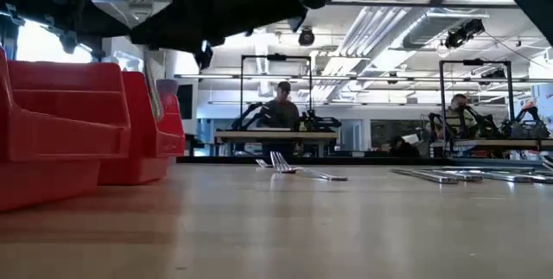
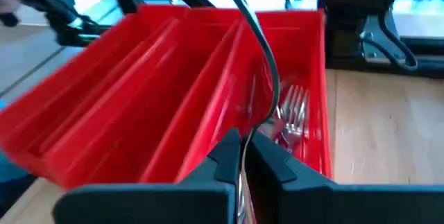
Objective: Sort silverware
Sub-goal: Put the silver fork in the top red bin
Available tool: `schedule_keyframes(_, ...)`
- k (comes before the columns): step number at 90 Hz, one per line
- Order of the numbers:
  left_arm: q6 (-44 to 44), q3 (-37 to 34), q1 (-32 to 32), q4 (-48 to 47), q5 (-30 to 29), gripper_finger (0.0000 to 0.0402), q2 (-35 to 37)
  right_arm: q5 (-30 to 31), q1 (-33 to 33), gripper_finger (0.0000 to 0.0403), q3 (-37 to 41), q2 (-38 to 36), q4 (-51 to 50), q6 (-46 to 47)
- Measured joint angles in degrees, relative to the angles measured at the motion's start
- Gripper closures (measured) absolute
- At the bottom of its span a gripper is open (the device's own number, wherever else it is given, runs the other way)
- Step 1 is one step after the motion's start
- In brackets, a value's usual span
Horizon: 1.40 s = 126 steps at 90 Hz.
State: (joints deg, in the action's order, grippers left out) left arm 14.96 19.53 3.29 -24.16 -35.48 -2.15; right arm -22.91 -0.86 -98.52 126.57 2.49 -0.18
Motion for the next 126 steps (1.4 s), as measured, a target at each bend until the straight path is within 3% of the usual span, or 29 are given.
schedule_keyframes(27, 0.0, 0.0, 0.0, -0.2, -0.2, 0.0402, 0.0, -0.1, -0.8, 0.039, -7.6, 6.7, -6.7, -1.6)
schedule_keyframes(63, 0.0, 0.0, 0.0, -0.4, -0.2, 0.0402, 0.0, 5.2, -1.3, 0.0227, -11.5, 8.1, -5.9, -1.3)
schedule_keyframes(76, 0.9, 0.0, 0.0, -0.4, -0.2, 0.0402, 0.0, 3.7, -1.3, 0.0209, -22.1, 7.9, -25.1, -6.3)
schedule_keyframes(87, 1.0, 0.0, 0.0, -0.5, -0.2, 0.0402, 0.0, 13.8, -2.5, 0.0217, -31.2, 7.7, -44.2, -11.0)
schedule_keyframes(96, 1.0, 0.0, 0.0, -0.6, 0.7, 0.0402, 0.0, 20.7, -3.1, 0.0231, -35.2, 7.6, -56.6, -9.3)
schedule_keyframes(109, 2.7, 0.0, 0.0, -2.7, 1.9, 0.0402, 0.0, 24.1, -2.9, 0.0253, -34.6, 7.6, -71.6, -1.7)
schedule_keyframes(126, 4.7, 0.0, 0.0, -4.0, 1.9, 0.0402, 0.0, 35.8, -2.0, 0.0275, -26.1, 7.6, -74.3, 3.1)
